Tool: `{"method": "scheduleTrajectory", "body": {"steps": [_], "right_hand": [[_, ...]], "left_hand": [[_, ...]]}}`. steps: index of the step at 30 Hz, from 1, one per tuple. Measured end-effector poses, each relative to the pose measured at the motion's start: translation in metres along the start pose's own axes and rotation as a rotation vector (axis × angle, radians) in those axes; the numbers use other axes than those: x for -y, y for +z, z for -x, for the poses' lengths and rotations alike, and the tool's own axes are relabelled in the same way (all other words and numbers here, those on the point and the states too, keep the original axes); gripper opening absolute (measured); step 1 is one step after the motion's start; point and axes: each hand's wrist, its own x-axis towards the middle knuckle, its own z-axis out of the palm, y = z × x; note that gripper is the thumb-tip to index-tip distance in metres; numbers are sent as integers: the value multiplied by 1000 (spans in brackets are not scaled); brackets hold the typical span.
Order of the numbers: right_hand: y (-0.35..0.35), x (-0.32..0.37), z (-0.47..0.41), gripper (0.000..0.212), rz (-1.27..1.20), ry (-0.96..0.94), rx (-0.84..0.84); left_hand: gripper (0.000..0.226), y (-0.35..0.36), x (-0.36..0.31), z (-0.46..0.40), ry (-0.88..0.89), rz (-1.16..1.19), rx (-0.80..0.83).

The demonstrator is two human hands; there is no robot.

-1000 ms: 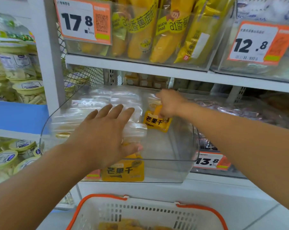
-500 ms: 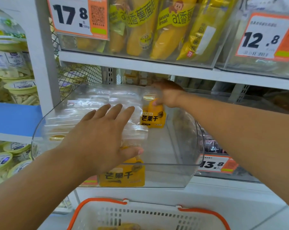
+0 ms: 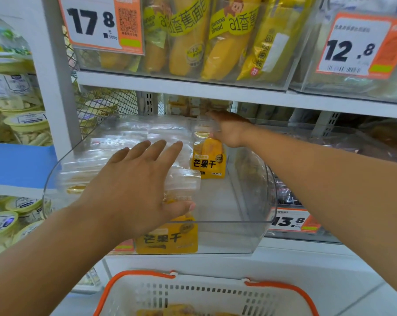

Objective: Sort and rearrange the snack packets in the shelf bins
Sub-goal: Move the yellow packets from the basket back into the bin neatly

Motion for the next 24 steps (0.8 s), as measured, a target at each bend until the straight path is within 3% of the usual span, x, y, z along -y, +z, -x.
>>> {"method": "scheduleTrajectory", "body": {"steps": [7, 9, 11, 13, 15, 16, 18, 19, 20, 21, 22, 23, 24], "right_hand": [[-6, 8, 21, 81, -31, -24, -15], [-13, 13, 47, 75, -92, -24, -1], [-24, 17, 88, 59, -183, -31, -45], [-30, 25, 144, 34, -315, -86, -339], [-17, 39, 220, 16, -498, -68, -809], [1, 48, 256, 18, -572, -5, -996], [57, 65, 313, 31, -659, 217, -1071], [90, 67, 331, 32, -718, 326, -925], [136, 63, 340, 28, -762, 405, -638], [181, 62, 346, 19, -770, 491, -217], [221, 60, 355, 23, -700, 501, 191], [252, 61, 365, 41, -636, 448, 458], [282, 58, 377, 51, -598, 405, 598]], "left_hand": [[105, -4, -1, 2, 24, 14, -29], [101, -5, 0, 2, 47, 9, -70], [88, -7, -2, 1, 116, -36, -213], [55, -9, -10, 6, 291, -35, -484], [29, -10, -26, 21, 488, 80, -693], [28, -5, -36, 31, 566, 143, -706], [31, 14, -63, 52, 679, 186, -535], [29, 31, -78, 61, 701, 160, -337], [28, 50, -93, 70, 664, 96, -51], [29, 74, -105, 79, 567, 32, 245], [34, 103, -113, 90, 441, 1, 491], [41, 132, -120, 105, 318, -5, 676], [50, 163, -122, 124, 178, 10, 806]]}}
